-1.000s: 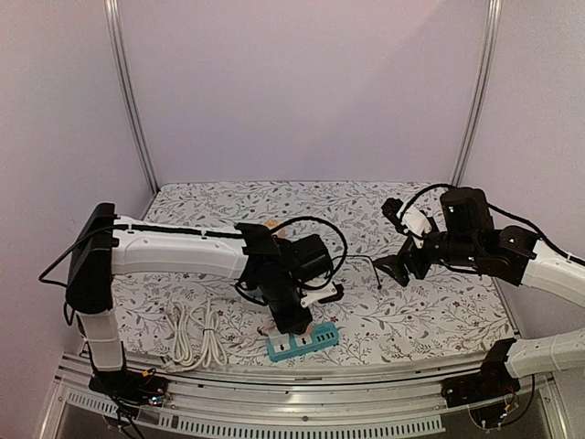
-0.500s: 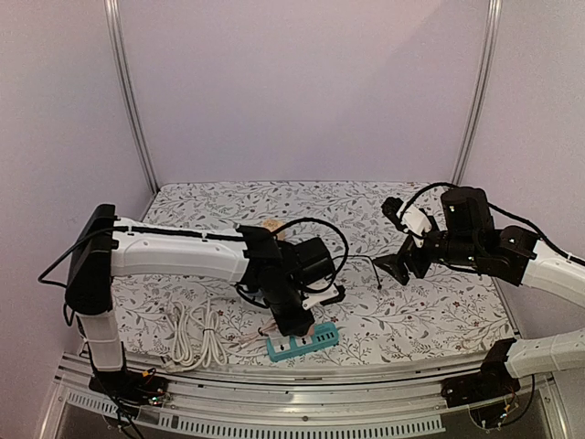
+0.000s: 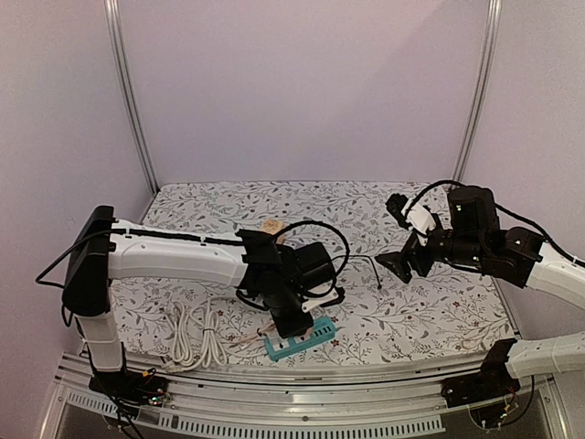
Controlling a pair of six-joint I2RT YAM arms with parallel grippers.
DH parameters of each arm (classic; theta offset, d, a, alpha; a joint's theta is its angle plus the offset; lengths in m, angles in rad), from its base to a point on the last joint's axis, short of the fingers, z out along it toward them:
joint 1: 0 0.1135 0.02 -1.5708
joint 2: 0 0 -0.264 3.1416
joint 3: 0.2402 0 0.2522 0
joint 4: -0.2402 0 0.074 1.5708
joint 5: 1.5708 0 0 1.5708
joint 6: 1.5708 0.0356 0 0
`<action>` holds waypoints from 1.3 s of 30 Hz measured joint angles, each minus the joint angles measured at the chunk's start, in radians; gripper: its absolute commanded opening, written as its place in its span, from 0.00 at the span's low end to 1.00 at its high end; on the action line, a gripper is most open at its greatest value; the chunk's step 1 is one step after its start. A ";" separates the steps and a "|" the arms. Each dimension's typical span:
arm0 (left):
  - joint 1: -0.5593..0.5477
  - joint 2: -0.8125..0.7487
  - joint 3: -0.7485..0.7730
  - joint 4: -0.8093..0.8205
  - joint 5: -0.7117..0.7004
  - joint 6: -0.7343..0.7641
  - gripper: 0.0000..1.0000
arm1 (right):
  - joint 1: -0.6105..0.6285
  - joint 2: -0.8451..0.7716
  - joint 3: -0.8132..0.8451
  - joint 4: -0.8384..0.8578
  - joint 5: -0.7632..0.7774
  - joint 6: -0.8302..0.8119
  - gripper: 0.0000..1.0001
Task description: Insert the plug
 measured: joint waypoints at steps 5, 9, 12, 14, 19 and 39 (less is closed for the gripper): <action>-0.002 -0.009 -0.014 0.008 -0.016 0.000 0.00 | 0.000 0.000 0.000 0.002 0.000 -0.006 0.99; -0.002 -0.008 0.004 -0.018 -0.019 0.004 0.00 | 0.000 0.000 0.000 0.003 0.000 -0.010 0.99; -0.002 -0.008 0.032 -0.044 -0.026 0.005 0.00 | 0.000 0.003 0.000 0.004 0.000 -0.011 0.99; -0.002 -0.011 0.043 -0.046 -0.026 0.001 0.00 | 0.000 0.008 0.000 0.005 0.000 -0.011 0.99; 0.001 -0.013 0.034 -0.051 -0.006 -0.014 0.00 | 0.000 0.014 0.000 0.005 0.000 -0.012 0.99; 0.037 -0.007 0.003 -0.040 0.032 -0.054 0.00 | 0.000 0.019 0.000 0.005 0.000 -0.018 0.99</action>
